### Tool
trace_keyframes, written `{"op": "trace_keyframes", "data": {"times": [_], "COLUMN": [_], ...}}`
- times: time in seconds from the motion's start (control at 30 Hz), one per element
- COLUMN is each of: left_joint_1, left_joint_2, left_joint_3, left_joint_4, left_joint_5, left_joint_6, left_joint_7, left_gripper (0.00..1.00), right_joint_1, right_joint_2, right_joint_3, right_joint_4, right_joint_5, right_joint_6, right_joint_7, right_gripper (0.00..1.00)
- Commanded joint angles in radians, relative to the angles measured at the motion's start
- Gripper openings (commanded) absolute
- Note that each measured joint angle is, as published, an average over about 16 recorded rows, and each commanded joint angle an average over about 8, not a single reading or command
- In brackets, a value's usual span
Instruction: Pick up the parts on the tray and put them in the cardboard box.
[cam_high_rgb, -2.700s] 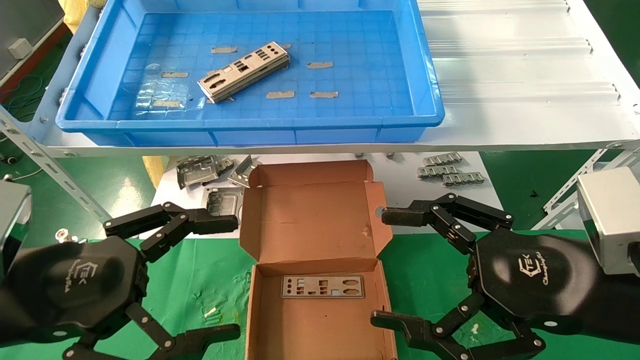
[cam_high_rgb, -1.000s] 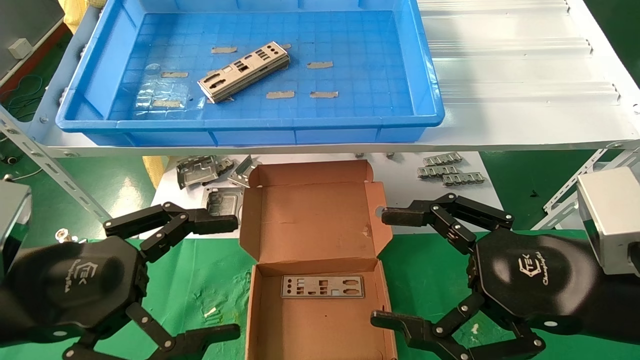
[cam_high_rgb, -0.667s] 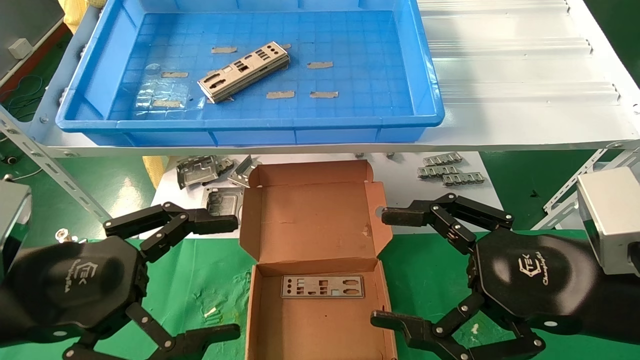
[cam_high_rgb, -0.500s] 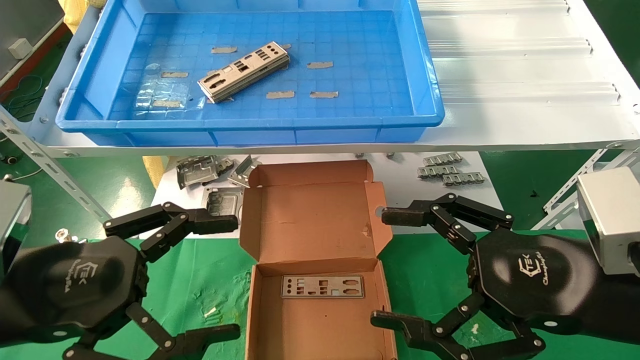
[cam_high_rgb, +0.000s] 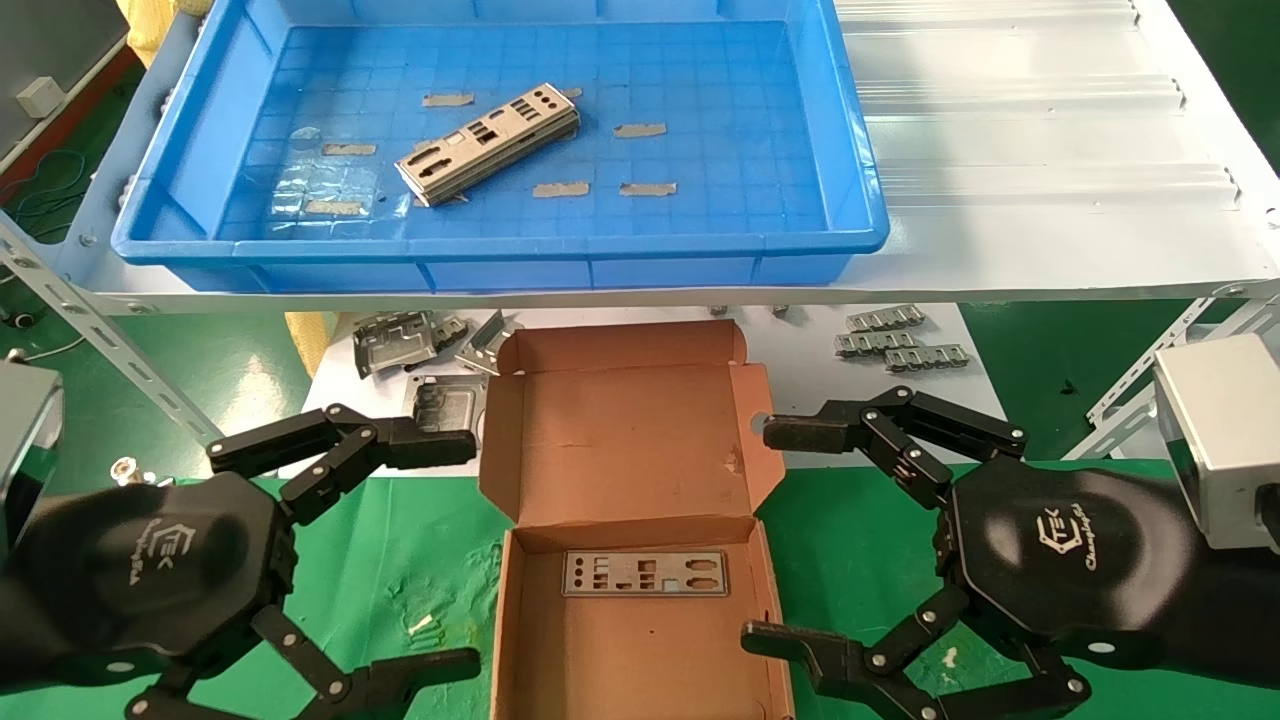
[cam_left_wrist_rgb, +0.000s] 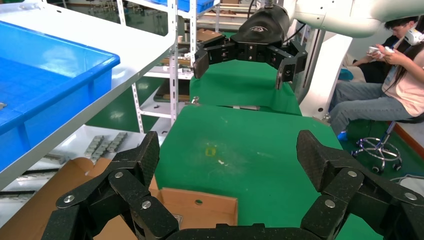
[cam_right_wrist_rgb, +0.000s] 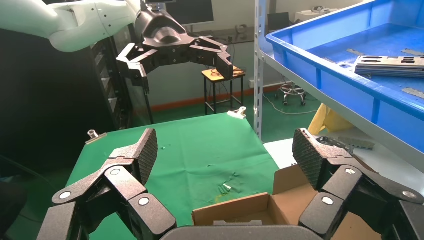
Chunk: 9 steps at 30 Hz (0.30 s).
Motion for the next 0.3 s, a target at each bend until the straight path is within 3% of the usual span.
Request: {"op": "trace_keyframes", "data": {"times": [0.03, 0.3], "left_joint_1": [0.000, 0.000], "left_joint_2": [0.000, 0.000], "left_joint_3": [0.000, 0.000], "left_joint_4": [0.000, 0.000], "left_joint_5": [0.000, 0.000], "left_joint_6": [0.000, 0.000], "left_joint_7": [0.000, 0.000], "left_gripper": [1.00, 1.00], "right_joint_1": [0.000, 0.000], "right_joint_2": [0.000, 0.000], "right_joint_3": [0.000, 0.000], "right_joint_4": [0.000, 0.000], "right_joint_5": [0.000, 0.000], "right_joint_6": [0.000, 0.000], "right_joint_7": [0.000, 0.000], "right_gripper": [1.00, 1.00]}}
